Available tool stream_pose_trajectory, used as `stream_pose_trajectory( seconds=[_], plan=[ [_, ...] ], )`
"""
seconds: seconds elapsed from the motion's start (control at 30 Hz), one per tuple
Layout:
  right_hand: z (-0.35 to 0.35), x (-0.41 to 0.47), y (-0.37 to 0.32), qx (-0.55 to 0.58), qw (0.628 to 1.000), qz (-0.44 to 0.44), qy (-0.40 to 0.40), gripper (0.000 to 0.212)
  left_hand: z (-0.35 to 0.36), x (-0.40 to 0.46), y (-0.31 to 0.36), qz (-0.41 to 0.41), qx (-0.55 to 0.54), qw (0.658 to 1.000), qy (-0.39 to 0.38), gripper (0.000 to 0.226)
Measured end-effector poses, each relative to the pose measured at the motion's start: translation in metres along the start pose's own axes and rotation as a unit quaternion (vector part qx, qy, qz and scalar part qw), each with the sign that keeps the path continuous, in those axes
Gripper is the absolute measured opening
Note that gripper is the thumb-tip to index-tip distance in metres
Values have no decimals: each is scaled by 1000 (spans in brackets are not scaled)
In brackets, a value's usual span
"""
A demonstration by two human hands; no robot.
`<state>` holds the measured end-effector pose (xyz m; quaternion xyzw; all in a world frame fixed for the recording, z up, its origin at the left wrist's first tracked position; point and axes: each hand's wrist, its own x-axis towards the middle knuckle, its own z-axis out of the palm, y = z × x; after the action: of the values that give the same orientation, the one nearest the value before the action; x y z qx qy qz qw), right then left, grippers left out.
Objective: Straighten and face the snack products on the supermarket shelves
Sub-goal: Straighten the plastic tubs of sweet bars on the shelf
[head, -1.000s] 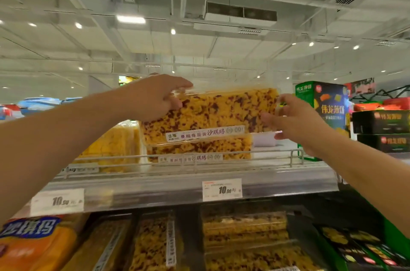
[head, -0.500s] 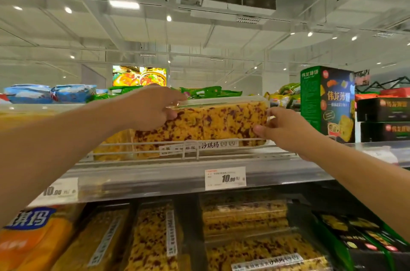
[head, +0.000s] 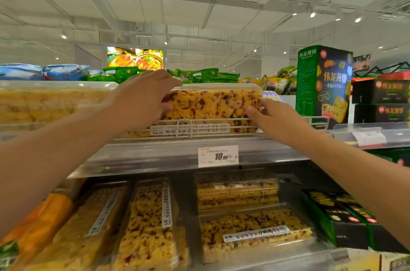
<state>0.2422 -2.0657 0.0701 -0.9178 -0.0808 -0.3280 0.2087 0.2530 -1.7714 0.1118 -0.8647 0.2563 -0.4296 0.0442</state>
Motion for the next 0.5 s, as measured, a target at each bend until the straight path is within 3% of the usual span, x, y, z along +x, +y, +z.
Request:
stream_pose_trajectory(
  seconds=[0.27,0.37,0.43,0.5],
  plan=[
    [4,-7,0,-37,999,-3,0,52,9,-13,15,-21,54,997,44,66],
    [18,-25,4,1,996,-3,89,64,6,-43,23,-52,18,992,111,67],
    [35,-60,-2,74,974,-100,190,61,10,-84,32,-45,-39,980,188,50],
    [64,-100,-7,119,951,-219,183,50,23,-136,45,-34,-106,974,199,38]
  ],
)
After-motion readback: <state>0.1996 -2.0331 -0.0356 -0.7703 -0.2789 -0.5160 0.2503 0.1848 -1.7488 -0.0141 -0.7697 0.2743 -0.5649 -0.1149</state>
